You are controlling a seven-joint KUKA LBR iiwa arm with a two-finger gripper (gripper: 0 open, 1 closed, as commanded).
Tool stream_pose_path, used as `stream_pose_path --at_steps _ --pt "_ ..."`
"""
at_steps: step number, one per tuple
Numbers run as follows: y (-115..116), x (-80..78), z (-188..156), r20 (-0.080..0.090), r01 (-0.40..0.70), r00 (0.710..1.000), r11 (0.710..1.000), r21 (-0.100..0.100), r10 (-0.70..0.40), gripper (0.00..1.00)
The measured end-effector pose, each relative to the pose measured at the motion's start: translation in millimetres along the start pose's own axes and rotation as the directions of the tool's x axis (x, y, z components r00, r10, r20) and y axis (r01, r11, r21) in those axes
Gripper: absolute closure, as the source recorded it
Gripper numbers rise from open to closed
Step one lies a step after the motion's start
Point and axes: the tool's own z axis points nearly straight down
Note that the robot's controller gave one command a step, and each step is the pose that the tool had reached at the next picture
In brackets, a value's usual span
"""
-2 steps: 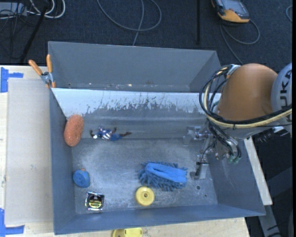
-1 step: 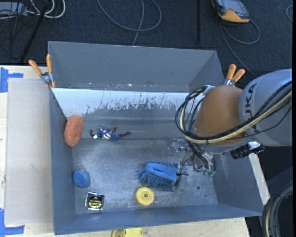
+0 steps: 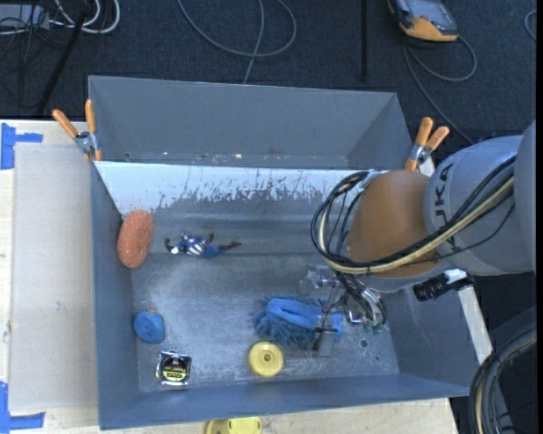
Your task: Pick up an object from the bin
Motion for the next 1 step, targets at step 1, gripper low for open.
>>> stream_pose_path --at_steps 1 --pt "12.0 2.1 -21.3 0.007 -0.122 0.993 0.993 -0.001 0.122 0.0"
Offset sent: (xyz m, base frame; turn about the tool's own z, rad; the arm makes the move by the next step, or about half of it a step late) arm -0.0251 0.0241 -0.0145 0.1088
